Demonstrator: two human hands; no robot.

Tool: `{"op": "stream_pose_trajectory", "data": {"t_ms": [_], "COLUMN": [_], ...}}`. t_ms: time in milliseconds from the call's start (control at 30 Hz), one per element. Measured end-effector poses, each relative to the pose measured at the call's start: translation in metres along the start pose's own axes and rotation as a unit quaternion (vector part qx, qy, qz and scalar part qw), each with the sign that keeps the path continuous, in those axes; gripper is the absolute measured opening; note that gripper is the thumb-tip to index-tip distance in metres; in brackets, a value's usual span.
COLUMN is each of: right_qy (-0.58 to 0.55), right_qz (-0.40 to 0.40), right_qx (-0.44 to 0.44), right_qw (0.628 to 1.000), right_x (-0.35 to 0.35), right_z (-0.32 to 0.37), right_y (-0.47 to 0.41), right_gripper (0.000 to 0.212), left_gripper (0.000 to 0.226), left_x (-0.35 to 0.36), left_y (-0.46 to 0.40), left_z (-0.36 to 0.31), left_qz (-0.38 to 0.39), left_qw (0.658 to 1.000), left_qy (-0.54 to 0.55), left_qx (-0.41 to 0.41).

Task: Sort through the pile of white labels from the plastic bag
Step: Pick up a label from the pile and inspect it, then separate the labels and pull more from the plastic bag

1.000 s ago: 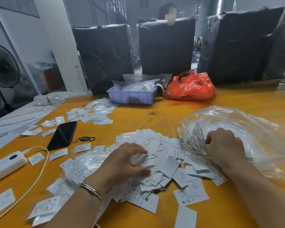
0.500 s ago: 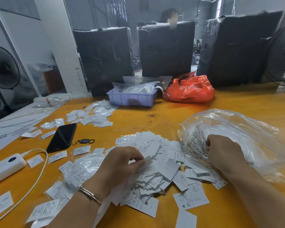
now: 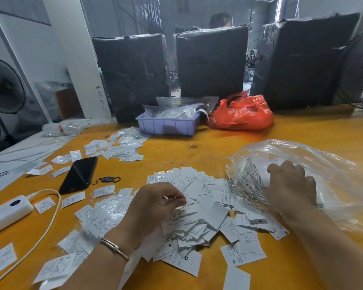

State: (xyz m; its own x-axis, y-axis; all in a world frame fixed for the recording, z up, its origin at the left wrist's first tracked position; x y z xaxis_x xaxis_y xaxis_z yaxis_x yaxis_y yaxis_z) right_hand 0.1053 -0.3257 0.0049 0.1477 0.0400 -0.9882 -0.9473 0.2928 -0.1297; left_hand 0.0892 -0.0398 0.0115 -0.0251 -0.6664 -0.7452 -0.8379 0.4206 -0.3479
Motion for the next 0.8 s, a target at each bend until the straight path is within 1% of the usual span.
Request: {"op": "stream_pose_trajectory", "data": {"t_ms": [67, 133, 233, 267, 333, 400, 433, 500, 567, 667, 800], "right_qy": [0.015, 0.004, -0.054, -0.068, -0.086, -0.074, -0.053, 0.002, 0.019, -0.023, -0.092], "right_qz": [0.024, 0.016, -0.008, -0.014, -0.038, -0.064, -0.059, -0.025, -0.019, -0.042, -0.091], "right_qx": [-0.003, -0.003, -0.012, -0.016, -0.019, -0.013, -0.009, -0.009, -0.008, -0.002, -0.011], "right_qw": [1.000, 1.000, 0.998, 0.997, 0.995, 0.995, 0.997, 1.000, 1.000, 0.999, 0.992], "right_x": [0.007, 0.008, 0.006, 0.007, 0.003, -0.002, -0.001, 0.006, 0.009, 0.006, 0.000], "right_z": [-0.002, -0.005, -0.007, -0.007, -0.006, -0.006, -0.006, -0.003, -0.004, -0.008, -0.011], "right_y": [-0.002, -0.004, -0.004, -0.004, -0.004, -0.005, -0.006, -0.008, -0.009, -0.011, -0.011], "right_gripper": [0.036, 0.033, 0.028, 0.029, 0.033, 0.037, 0.037, 0.029, 0.023, 0.026, 0.024], "left_gripper": [0.005, 0.007, 0.004, 0.002, 0.008, 0.010, 0.010, 0.010, 0.021, 0.032, 0.046], "left_x": [-0.006, -0.013, -0.021, -0.021, -0.021, -0.019, -0.018, -0.015, -0.012, -0.008, -0.004], "left_y": [0.001, 0.002, 0.004, 0.005, 0.005, 0.004, 0.003, 0.003, 0.003, 0.001, 0.001], "left_z": [-0.004, -0.007, -0.006, -0.005, -0.002, 0.004, 0.007, 0.010, 0.009, 0.008, 0.007], "left_qz": [-0.031, -0.067, -0.097, -0.098, -0.094, -0.088, -0.083, -0.073, -0.063, -0.044, -0.027], "left_qw": [0.999, 0.997, 0.995, 0.995, 0.995, 0.995, 0.995, 0.996, 0.997, 0.998, 0.999], "left_qy": [0.007, 0.010, 0.011, 0.009, 0.015, 0.041, 0.048, 0.037, 0.011, -0.005, -0.030], "left_qx": [0.013, 0.022, 0.017, 0.014, 0.002, -0.015, -0.024, -0.037, -0.042, -0.045, -0.036]}}
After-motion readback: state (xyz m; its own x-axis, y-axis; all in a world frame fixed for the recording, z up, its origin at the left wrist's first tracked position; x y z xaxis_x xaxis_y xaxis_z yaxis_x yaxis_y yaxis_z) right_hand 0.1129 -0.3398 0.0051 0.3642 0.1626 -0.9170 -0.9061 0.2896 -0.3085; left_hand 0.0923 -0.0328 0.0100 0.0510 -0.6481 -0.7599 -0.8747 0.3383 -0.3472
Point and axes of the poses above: each hand's wrist, its own y-axis away from the middle knuckle, its own x-axis out of the palm, z = x × y, the point moved 10 cm from there along -y, towards the middle knuckle, and after that the axes turned 9 degrees about z, right-handed, at the moved point
